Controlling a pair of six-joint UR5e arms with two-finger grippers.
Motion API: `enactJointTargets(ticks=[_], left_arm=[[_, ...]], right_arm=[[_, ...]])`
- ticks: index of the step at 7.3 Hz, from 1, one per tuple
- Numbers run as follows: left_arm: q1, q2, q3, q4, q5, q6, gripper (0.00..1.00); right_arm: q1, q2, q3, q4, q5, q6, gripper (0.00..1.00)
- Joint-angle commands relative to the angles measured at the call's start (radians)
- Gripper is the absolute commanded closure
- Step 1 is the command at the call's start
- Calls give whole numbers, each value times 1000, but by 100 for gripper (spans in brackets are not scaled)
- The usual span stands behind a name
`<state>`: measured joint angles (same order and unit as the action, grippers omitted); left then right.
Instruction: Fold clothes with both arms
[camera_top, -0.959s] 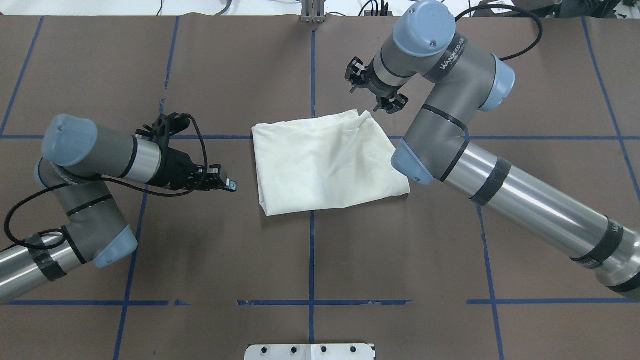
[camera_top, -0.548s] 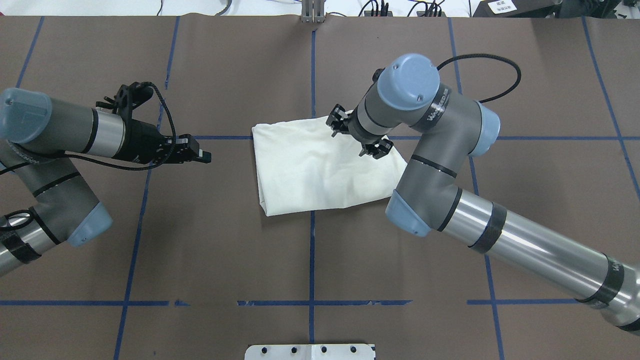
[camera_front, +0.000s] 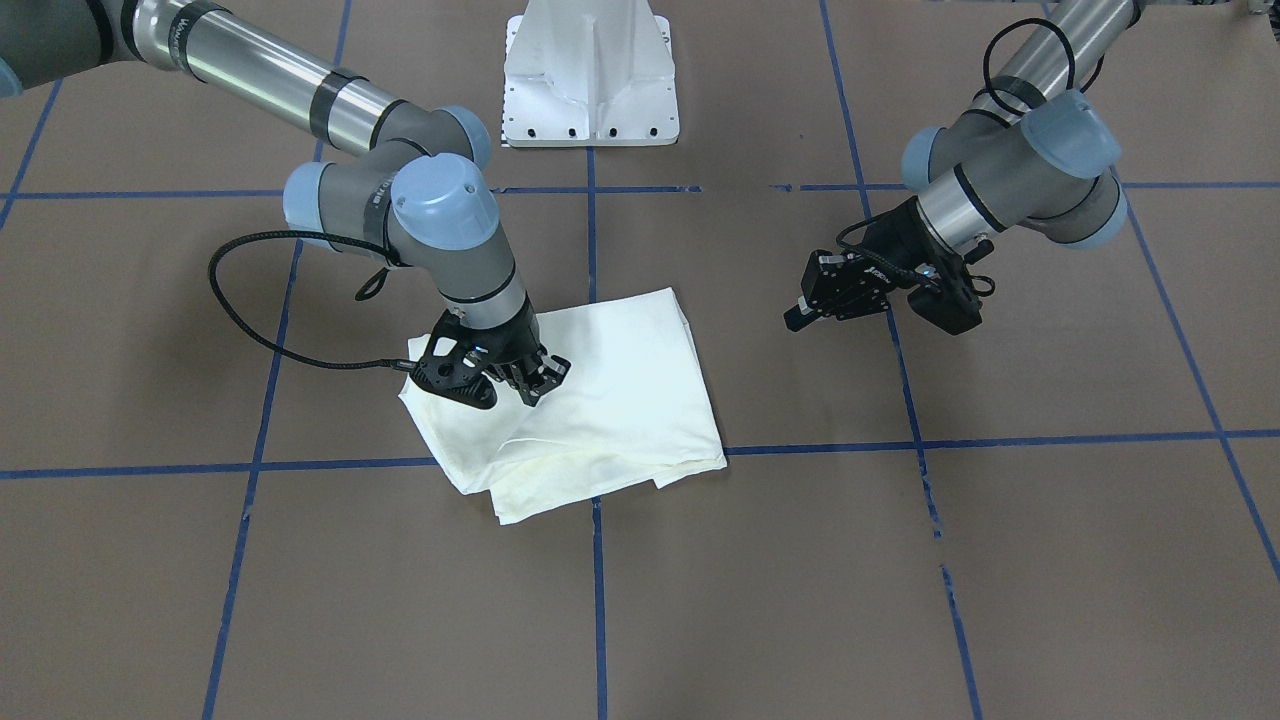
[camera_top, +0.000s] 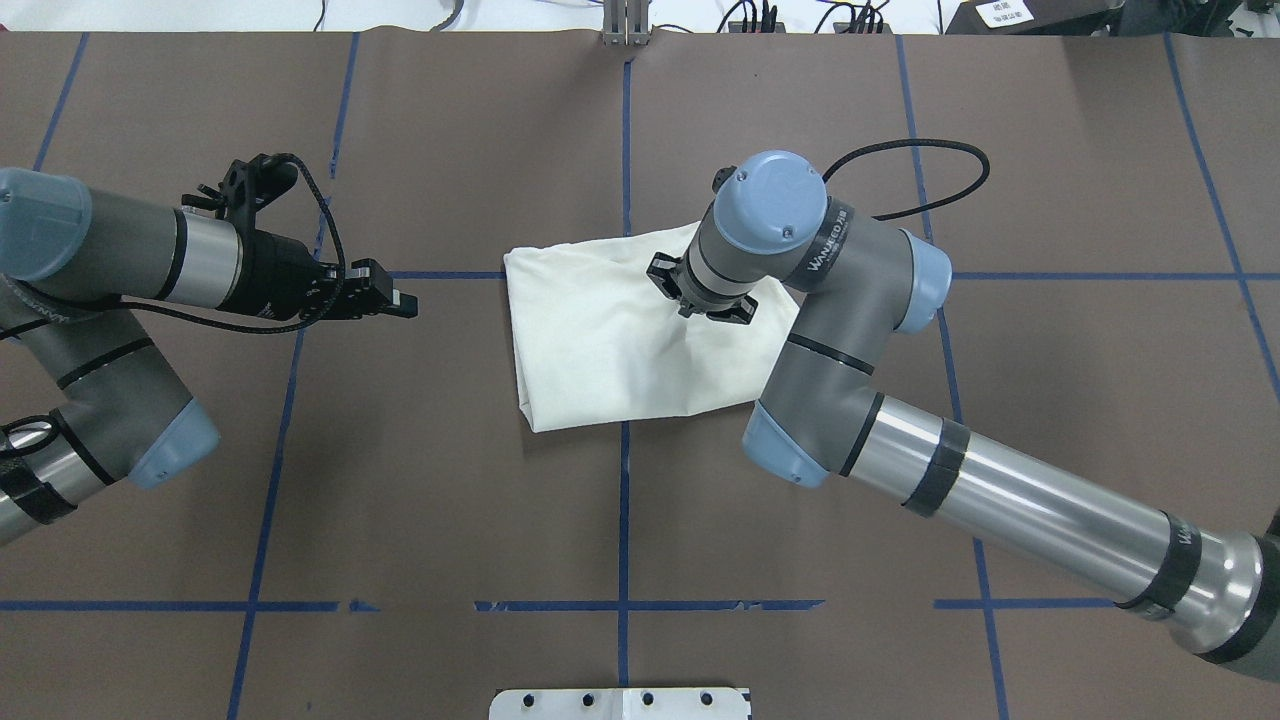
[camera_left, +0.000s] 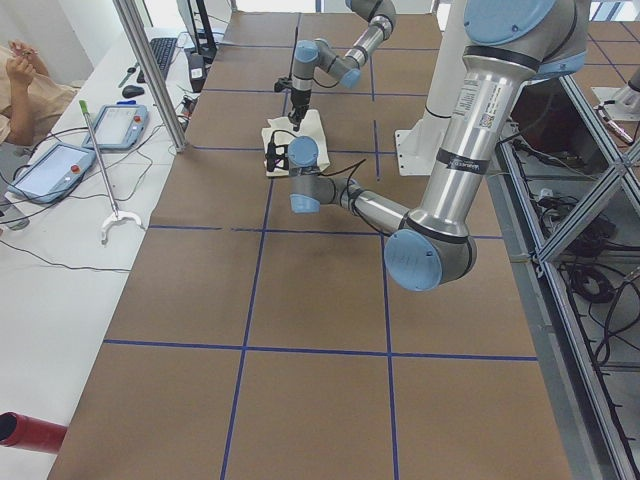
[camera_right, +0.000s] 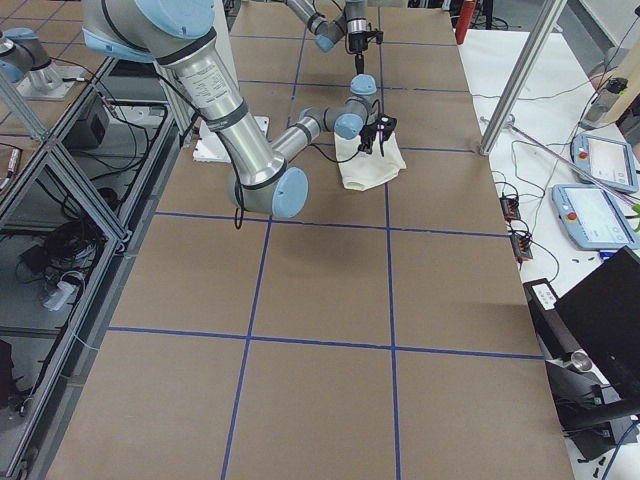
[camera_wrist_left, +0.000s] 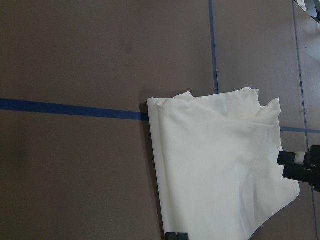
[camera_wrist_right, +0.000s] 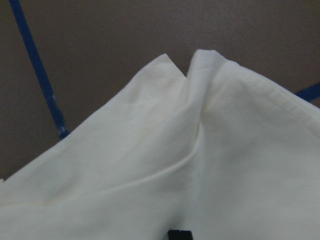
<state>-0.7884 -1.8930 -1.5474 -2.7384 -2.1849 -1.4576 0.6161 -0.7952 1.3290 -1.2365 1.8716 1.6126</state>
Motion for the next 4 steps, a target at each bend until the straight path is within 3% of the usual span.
enactJointTargets(ticks=[1,2,3,4], left_arm=[[0,2,0,0,5,-1,100],[0,3,-2,0,34,-4,100],[1,3,-3,0,42,-21,100],[1,3,-2,0,43,-21,100]], right_arm=[[43,144,-239,38,-3,-90,100],[74,169,-367,171,3,-108,100],[121,251,-460,181,36,-146,100],[166,258,-464,180,81,-154,100]])
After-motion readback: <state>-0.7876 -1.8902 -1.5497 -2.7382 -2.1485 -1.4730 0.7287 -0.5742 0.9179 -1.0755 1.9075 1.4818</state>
